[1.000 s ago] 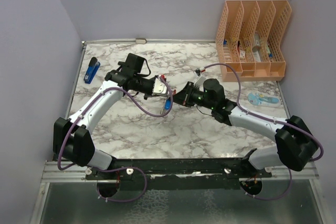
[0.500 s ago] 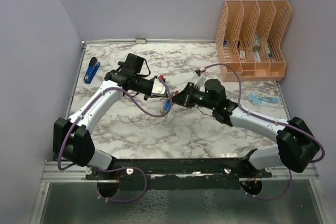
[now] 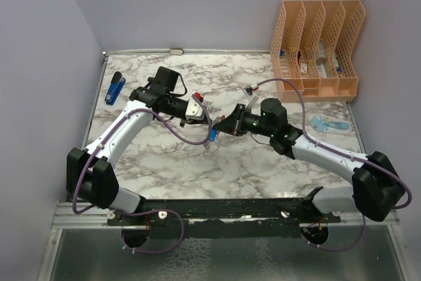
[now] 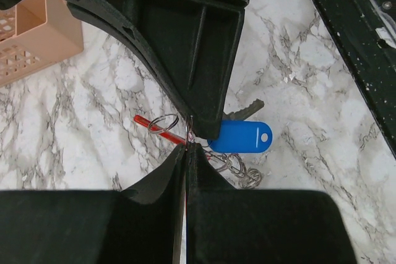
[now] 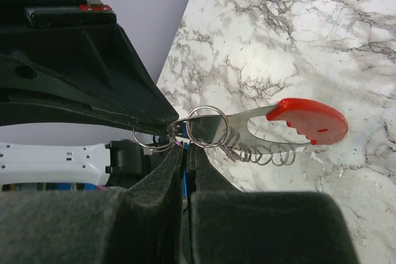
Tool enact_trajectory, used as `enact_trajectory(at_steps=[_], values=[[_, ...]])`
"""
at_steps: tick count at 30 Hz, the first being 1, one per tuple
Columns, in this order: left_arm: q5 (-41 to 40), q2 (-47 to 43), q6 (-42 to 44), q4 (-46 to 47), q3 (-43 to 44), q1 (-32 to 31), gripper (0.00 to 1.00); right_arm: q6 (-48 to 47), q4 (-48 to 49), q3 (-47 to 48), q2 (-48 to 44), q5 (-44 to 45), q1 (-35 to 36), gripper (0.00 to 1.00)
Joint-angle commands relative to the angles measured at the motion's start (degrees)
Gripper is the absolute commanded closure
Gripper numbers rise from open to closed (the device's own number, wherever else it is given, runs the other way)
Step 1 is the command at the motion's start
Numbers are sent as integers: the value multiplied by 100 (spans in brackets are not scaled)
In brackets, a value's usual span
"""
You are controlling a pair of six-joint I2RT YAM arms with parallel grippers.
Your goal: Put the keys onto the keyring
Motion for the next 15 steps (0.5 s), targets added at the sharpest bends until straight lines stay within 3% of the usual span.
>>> enact_trajectory(at_steps=[1, 5, 10, 15], values=[[1138, -233, 300, -288, 66, -76, 100, -181, -171, 203, -183, -209, -5, 99], [1343, -226, 484, -459, 4, -68, 100, -357, -545, 347, -295, -314, -4, 94], [1549, -187, 773, -791, -15, -59, 100, -725, -1203, 578, -543, -239, -3, 78], [1689, -106, 1009, -1030, -20, -50, 100, -1200, -1953, 890, -829, -75, -8, 75]])
